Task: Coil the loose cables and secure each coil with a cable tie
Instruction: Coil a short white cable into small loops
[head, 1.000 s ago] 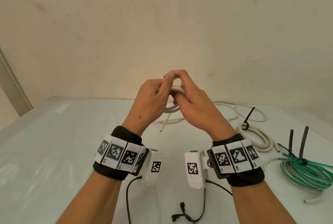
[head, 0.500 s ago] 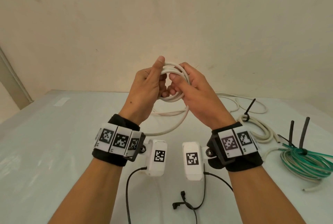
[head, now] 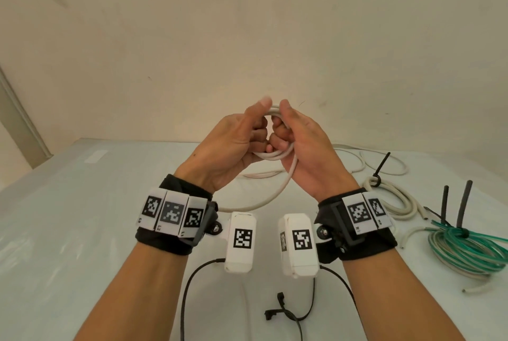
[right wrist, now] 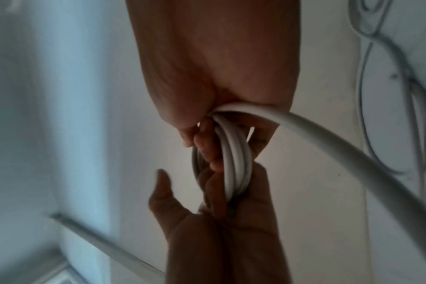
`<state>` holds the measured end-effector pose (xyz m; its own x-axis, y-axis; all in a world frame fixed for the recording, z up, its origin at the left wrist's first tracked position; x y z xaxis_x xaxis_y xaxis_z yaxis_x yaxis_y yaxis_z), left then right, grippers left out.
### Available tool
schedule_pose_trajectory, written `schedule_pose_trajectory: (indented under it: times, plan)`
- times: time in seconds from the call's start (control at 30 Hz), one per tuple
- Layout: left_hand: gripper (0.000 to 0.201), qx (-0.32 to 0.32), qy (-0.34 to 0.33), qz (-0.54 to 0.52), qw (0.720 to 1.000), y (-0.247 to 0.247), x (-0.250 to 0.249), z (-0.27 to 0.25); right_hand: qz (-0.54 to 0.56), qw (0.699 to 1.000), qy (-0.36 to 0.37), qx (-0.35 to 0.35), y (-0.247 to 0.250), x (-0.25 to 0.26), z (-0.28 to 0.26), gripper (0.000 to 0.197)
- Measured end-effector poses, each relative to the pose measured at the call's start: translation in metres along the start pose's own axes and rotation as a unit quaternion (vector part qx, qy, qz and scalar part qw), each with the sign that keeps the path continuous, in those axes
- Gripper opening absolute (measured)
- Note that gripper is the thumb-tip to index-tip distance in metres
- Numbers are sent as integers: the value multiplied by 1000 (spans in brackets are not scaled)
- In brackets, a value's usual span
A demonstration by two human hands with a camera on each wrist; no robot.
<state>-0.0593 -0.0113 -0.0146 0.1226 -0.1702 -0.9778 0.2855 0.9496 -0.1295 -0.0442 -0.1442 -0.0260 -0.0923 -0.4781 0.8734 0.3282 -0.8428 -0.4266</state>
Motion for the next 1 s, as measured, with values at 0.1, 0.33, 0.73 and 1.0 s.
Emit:
schedule_pose_trajectory:
  times: [0.1,0.33,0.73,1.0]
  plan:
    - [29,27,21,-33,999,-2,3,0,12,998,-4,-64,5,3,2,39]
    - [34,-34,22,302,953,-23,7,-5,-34,984,49,-167,17,9,1,46]
    - [73,2,204,138,969,-30,20,-7,22,969,138,-205,18,17,-1,49]
    - [24,-104,37,-119,987,3,22,8,85,980,83,-158,14,10,3,48]
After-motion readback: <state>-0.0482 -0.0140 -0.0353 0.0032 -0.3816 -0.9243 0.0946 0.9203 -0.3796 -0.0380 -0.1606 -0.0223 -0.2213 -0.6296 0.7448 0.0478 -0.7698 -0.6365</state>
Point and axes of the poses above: each hand's wrist, its own z-axis towards the middle knuckle, its own y-axis out of the back of the hand, x = y × z, the point moved 2 cm from there along z, towards the middle knuckle, and after that the axes turned 3 degrees about z, right-handed, at the moved point
